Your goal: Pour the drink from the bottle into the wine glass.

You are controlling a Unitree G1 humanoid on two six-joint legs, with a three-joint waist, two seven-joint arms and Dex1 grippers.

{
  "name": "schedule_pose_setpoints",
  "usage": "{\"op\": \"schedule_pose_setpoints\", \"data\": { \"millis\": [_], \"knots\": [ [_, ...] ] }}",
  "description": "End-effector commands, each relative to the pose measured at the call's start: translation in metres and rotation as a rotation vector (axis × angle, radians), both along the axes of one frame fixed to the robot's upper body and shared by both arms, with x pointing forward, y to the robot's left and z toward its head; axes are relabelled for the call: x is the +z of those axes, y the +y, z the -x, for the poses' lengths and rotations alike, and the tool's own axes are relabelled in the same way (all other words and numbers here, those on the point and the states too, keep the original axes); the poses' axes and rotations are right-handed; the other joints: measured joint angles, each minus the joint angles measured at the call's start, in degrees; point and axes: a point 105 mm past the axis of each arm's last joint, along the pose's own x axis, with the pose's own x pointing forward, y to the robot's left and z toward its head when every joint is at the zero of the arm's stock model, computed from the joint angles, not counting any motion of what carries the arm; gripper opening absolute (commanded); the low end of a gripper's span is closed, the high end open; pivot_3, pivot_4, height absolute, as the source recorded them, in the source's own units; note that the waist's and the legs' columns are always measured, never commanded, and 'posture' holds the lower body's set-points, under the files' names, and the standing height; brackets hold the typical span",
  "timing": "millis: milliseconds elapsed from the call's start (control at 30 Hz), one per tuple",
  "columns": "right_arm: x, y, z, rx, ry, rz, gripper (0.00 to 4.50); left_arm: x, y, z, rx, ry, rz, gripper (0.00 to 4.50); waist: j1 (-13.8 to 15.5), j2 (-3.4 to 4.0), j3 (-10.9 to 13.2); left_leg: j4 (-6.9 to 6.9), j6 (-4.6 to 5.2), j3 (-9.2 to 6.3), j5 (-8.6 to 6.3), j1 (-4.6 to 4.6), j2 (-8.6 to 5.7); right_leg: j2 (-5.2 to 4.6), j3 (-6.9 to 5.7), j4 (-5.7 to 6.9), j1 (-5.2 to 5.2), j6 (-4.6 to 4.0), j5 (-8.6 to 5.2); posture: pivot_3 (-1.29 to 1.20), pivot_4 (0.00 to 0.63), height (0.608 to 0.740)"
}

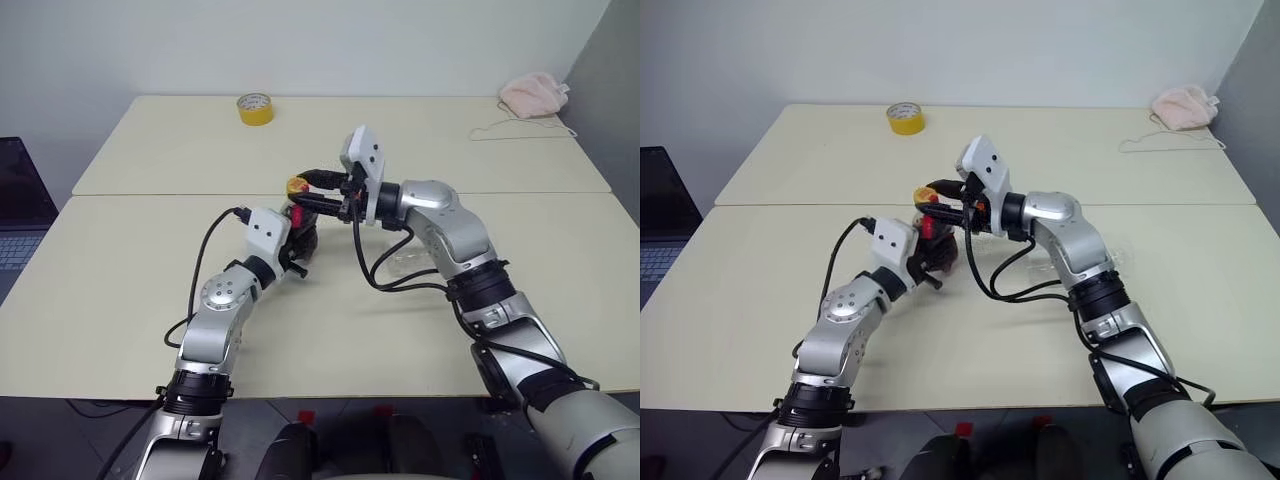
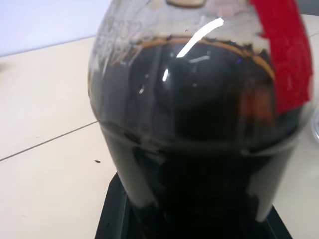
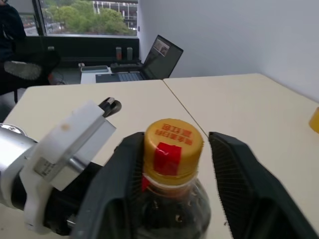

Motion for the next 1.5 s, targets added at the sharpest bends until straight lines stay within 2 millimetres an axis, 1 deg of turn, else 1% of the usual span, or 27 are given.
{"op": "schedule_pose_setpoints", "data": {
  "millis": [33,133,167,267,367,400,433,633,733,867,1033,1300,1500],
  "knots": [
    [0.016,-0.011,-0.003,-0.050,-0.077,-0.021,3.32,0.025,-0.008,0.006,-0.044,-0.096,0.019,0.87,0.0,0.00,0.0,0.00,0.00,0.00,0.00,0.00,0.00,0.00,0.00,0.00,0.00,0.00,0.00,0.00,0.150,0.740],
    [0.019,-0.014,0.000,-0.051,-0.086,-0.031,4.30,0.025,-0.008,0.007,-0.045,-0.097,0.019,0.87,0.0,0.00,0.0,0.00,0.00,0.00,0.00,0.00,0.00,0.00,0.00,0.00,0.00,0.00,0.00,0.00,0.150,0.740],
    [0.022,-0.015,0.006,-0.036,-0.082,-0.044,4.50,0.025,-0.008,0.007,-0.044,-0.097,0.020,0.87,0.0,0.00,0.0,0.00,0.00,0.00,0.00,0.00,0.00,0.00,0.00,0.00,0.00,0.00,0.00,0.00,0.150,0.740],
    [0.025,-0.016,0.022,0.009,-0.059,-0.069,4.50,0.025,-0.008,0.006,-0.043,-0.098,0.021,0.86,0.1,0.00,0.0,0.01,0.00,-0.01,0.00,-0.02,0.00,-0.01,0.00,-0.01,0.00,0.00,0.00,0.00,0.150,0.740],
    [0.026,-0.014,0.054,0.071,-0.010,-0.115,4.50,0.026,-0.008,0.006,-0.036,-0.101,0.024,0.86,0.1,0.00,0.0,0.01,0.00,-0.02,0.00,-0.03,0.00,-0.02,-0.01,0.00,0.00,0.00,0.00,0.00,0.150,0.740],
    [0.026,-0.013,0.059,0.063,-0.005,-0.135,4.50,0.027,-0.008,0.005,-0.034,-0.102,0.025,0.86,0.1,0.00,0.0,0.01,0.00,-0.02,0.00,-0.03,0.01,-0.01,-0.01,0.00,0.00,0.00,0.00,0.00,0.150,0.740],
    [0.026,-0.012,0.060,0.033,-0.010,-0.152,4.50,0.027,-0.007,0.005,-0.032,-0.102,0.026,0.86,0.1,0.00,0.0,0.00,0.00,-0.02,0.00,-0.04,0.01,-0.02,-0.01,-0.01,0.01,0.00,0.00,0.00,0.150,0.740],
    [0.024,-0.004,0.050,-0.170,-0.071,-0.188,4.50,0.027,-0.010,0.004,-0.028,-0.103,0.033,0.86,0.1,0.00,0.0,0.04,0.00,-0.02,0.00,-0.02,-0.01,0.00,0.01,0.09,-0.02,0.00,0.00,0.00,0.150,0.740],
    [0.022,-0.005,0.037,-0.309,-0.095,-0.195,4.50,0.027,-0.012,0.003,-0.031,-0.104,0.038,0.86,0.1,0.00,0.0,0.03,0.00,-0.01,0.00,-0.02,-0.02,-0.01,0.01,0.07,-0.02,0.00,0.00,0.00,0.150,0.740],
    [0.019,-0.005,0.035,-0.335,-0.092,-0.188,4.50,0.027,-0.014,0.003,-0.032,-0.106,0.041,0.86,0.1,0.00,0.0,0.03,0.00,0.00,0.00,-0.02,-0.02,-0.01,0.01,0.08,-0.02,0.00,0.00,0.00,0.150,0.740],
    [0.017,-0.011,0.029,-0.373,-0.101,-0.167,4.50,0.027,-0.014,0.003,-0.034,-0.106,0.042,0.86,0.1,0.00,0.0,0.03,0.00,0.01,0.00,-0.02,-0.02,0.00,0.02,0.07,-0.03,0.00,0.00,0.00,0.150,0.740],
    [0.019,-0.022,0.019,-0.442,-0.102,-0.172,4.50,0.026,-0.014,0.002,-0.034,-0.105,0.043,0.86,0.1,0.00,0.0,0.02,0.00,0.01,0.00,-0.02,-0.01,0.01,0.02,0.07,-0.02,0.00,0.00,0.00,0.150,0.740],
    [0.019,-0.036,0.013,-0.492,-0.095,-0.178,4.50,0.025,-0.012,0.001,-0.027,-0.103,0.045,0.86,0.1,0.00,0.0,0.02,0.00,0.00,0.00,-0.02,-0.01,0.01,0.01,0.07,-0.02,0.00,0.00,0.00,0.150,0.740]
  ]
}}
